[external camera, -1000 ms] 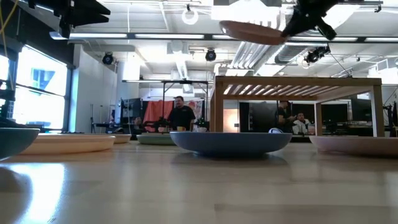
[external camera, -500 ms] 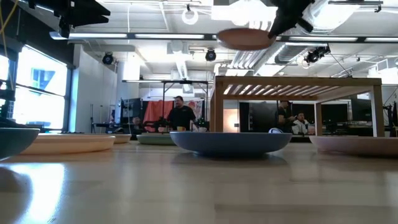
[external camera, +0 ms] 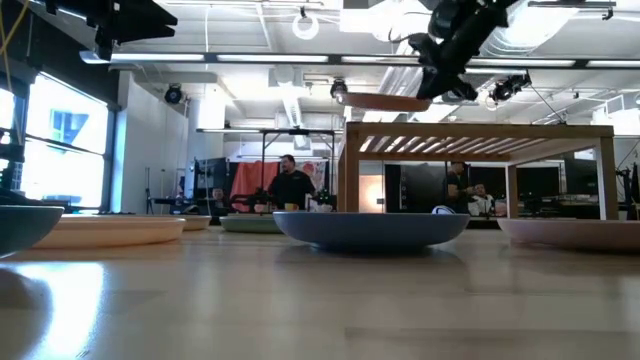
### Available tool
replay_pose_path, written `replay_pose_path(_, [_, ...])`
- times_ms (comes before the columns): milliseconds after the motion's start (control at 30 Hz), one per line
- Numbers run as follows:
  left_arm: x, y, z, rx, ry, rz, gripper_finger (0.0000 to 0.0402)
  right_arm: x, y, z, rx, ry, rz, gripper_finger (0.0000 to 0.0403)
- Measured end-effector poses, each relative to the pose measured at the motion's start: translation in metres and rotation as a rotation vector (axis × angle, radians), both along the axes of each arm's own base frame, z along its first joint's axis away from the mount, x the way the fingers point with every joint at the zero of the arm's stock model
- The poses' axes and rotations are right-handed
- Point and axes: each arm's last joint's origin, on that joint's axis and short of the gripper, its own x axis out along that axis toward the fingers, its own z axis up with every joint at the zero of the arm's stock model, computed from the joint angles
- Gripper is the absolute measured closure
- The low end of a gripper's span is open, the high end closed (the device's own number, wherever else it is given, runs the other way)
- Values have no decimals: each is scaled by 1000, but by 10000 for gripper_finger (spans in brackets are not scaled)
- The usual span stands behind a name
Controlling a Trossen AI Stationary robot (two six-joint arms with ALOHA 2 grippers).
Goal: Place and stack plates onto a shelf
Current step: Put the brown plate on the the shelf
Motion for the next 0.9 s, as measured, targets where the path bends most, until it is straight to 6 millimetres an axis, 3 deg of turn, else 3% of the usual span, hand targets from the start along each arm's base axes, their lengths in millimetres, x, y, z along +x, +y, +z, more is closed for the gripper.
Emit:
replay_pose_path(333, [0,0,0,0,0,3,312,9,-14,-28,130,53,28,403])
replay_pose_path(900, [0,0,0,-1,0,3,312,4,-11,-33,179,144,-54,403])
